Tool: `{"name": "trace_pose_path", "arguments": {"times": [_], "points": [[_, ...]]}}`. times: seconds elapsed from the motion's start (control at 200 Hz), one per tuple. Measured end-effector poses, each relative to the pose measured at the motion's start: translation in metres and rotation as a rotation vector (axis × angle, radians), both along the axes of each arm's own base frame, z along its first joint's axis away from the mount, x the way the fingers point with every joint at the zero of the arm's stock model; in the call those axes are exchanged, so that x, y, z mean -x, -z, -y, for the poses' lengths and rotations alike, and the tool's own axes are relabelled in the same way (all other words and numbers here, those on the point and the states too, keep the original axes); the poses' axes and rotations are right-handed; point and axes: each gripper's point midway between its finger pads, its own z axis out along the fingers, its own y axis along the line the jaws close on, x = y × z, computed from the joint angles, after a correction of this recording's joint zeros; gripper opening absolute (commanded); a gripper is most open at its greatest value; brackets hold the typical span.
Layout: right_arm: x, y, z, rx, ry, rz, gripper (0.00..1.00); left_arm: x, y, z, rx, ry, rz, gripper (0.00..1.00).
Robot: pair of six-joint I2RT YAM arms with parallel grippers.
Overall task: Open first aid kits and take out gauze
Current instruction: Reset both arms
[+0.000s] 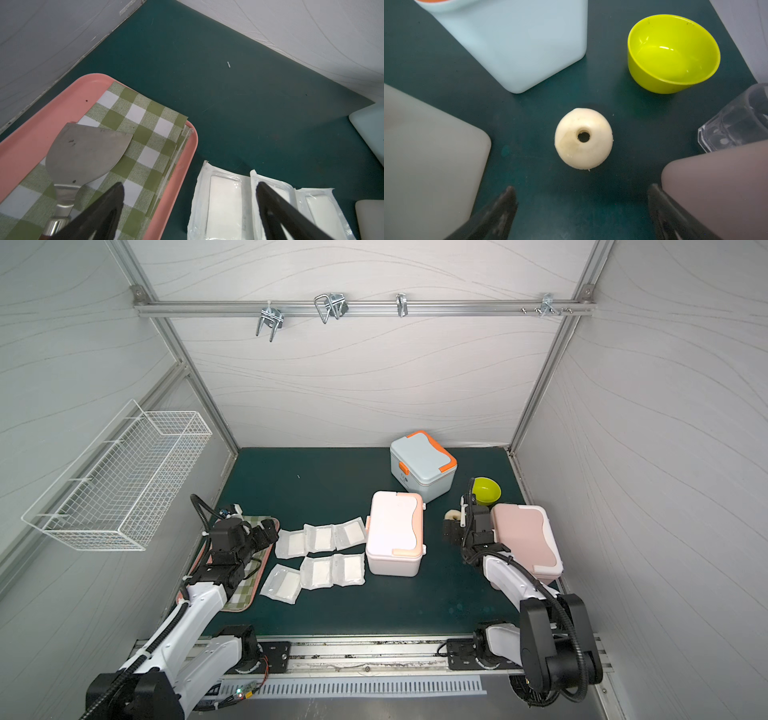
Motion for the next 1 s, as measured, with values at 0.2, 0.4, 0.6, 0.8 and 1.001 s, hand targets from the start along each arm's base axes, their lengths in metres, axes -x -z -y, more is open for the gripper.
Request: {"name": "trace_pose_path", "arguments": {"times": [0.2, 0.4, 0.6, 0.8, 1.001], "points": [[-0.017, 0.000, -0.010, 0.058, -0.061, 0.113, 0.99, 0.004, 0.025, 0.000, -0.074, 0.042, 0.045, 0.99], [-0.034, 0.016, -0.024, 0.102, -0.133, 0.150, 0.99, -0.010, 0.046, -0.004, -0.094, 0.040, 0.004, 0.99], [-0.039, 0.011, -0.010, 0.056, -0.097, 0.227, 0.99, -0.035, 0.049, -0.006, -0.108, 0.040, 0.012, 0.99], [-0.043, 0.015, -0.008, 0.023, -0.103, 0.254, 0.99, -0.058, 0.040, -0.007, -0.148, 0.061, 0.077, 0.99], [-0.046, 0.014, -0.012, -0.004, -0.128, 0.253, 0.99, -0.071, 0.056, -0.004, -0.166, 0.092, 0.092, 0.99]]}}
